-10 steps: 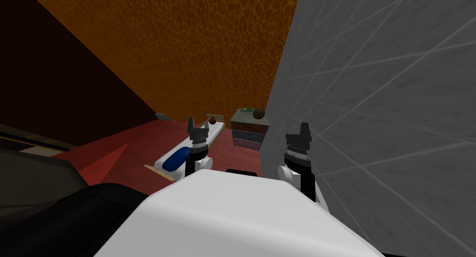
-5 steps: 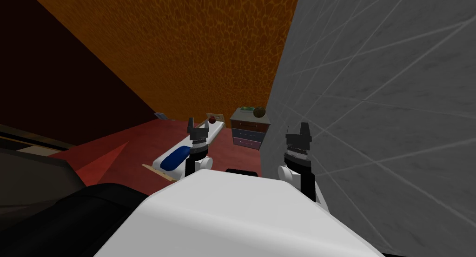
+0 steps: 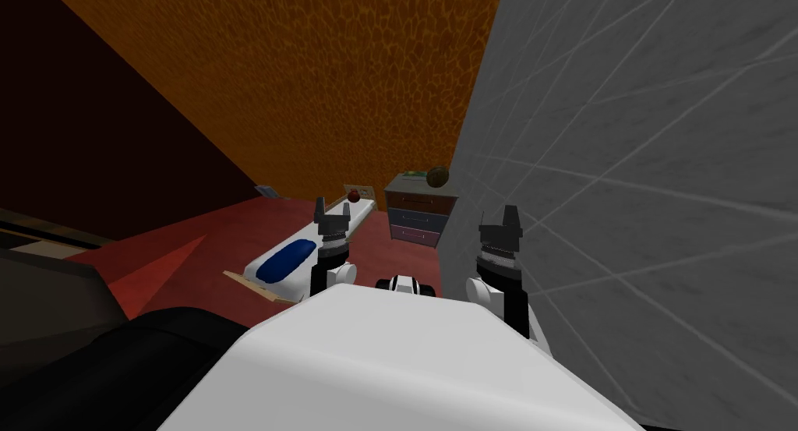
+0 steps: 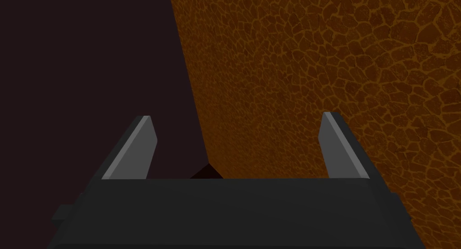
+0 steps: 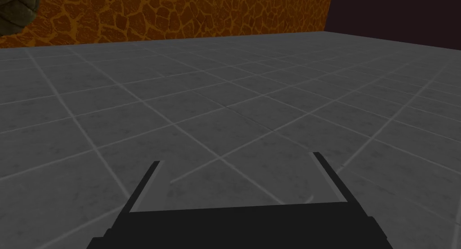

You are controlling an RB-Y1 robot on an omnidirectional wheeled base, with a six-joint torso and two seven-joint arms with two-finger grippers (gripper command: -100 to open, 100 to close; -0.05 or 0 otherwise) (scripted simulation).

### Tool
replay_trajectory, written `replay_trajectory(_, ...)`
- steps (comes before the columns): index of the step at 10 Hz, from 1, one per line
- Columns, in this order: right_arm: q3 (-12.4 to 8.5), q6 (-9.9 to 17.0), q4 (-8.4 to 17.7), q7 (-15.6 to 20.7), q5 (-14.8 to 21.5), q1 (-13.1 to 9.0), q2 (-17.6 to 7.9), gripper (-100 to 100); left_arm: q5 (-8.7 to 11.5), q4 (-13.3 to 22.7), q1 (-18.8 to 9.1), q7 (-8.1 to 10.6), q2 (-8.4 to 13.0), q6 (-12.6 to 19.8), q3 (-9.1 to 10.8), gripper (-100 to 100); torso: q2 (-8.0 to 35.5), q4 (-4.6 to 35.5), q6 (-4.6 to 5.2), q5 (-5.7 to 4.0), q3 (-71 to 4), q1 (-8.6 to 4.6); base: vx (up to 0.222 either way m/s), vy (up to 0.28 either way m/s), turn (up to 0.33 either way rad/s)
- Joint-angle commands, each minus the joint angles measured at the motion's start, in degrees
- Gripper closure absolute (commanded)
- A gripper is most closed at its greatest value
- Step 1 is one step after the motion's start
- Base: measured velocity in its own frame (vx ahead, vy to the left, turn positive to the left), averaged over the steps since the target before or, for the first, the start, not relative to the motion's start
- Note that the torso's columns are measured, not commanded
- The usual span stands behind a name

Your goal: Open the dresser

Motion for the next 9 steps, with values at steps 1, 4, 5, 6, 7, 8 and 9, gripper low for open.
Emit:
replay_trajectory(1, -0.7, -1.2, 1.5, 2.9, 0.5, -0.2, -2.7, -100, 0.0, 0.0, 0.0, 0.0, 0.0, 0.0, 0.0, 0, 1.8, 1.9, 0.0, 0.01, -4.0, 0.03, 0.083, 0.027, -0.008)
replay_trajectory(4, -1.7, -2.9, 3.6, 7.1, 1.4, -0.5, -4.9, -100, 0.0, 0.0, 0.0, 0.0, 0.0, 0.0, 0.0, 0, 2.5, 2.6, 0.0, 0.02, -5.5, 0.07, 0.105, 0.046, -0.01)
replay_trajectory(5, -2.4, -4.0, 5.0, 9.3, 1.9, -0.7, -6.0, -100, 0.0, 0.0, 0.0, 0.0, 0.0, 0.0, 0.0, 0, 2.7, 2.7, 0.0, 0.0, -5.4, -0.02, 0.089, 0.05, -0.012)
replay_trajectory(6, -2.4, -4.0, 5.0, 9.7, 1.9, -0.7, -6.0, -100, 0.0, 0.0, 0.0, 0.0, 0.0, 0.0, 0.0, 0, 2.8, 2.7, 0.0, 0.0, -5.3, 0.0, 0.077, 0.044, -0.009)
replay_trajectory(7, -3.2, -5.3, 6.5, 12.0, 2.5, -0.9, -6.9, -100, 0.0, 0.0, 0.0, 0.0, 0.0, 0.0, 0.0, 0, 2.8, 2.7, 0.0, 0.0, -5.3, -0.01, 0.093, 0.053, -0.012)
replay_trajectory(8, -3.2, -5.3, 6.5, 12.7, 2.5, -0.9, -6.9, -100, 0.0, 0.0, 0.0, 0.0, 0.0, 0.0, 0.0, 0, 2.7, 2.7, 0.0, 0.0, -5.4, 0.02, 0.083, 0.049, -0.01)
replay_trajectory(9, -4.0, -6.7, 8.2, 14.8, 3.1, -1.1, -7.8, -100, 0.0, 0.0, 0.0, 0.0, 0.0, 0.0, 0.0, 0, 2.7, 2.7, 0.0, 0.01, -5.4, 0.01, 0.118, 0.052, -0.015)
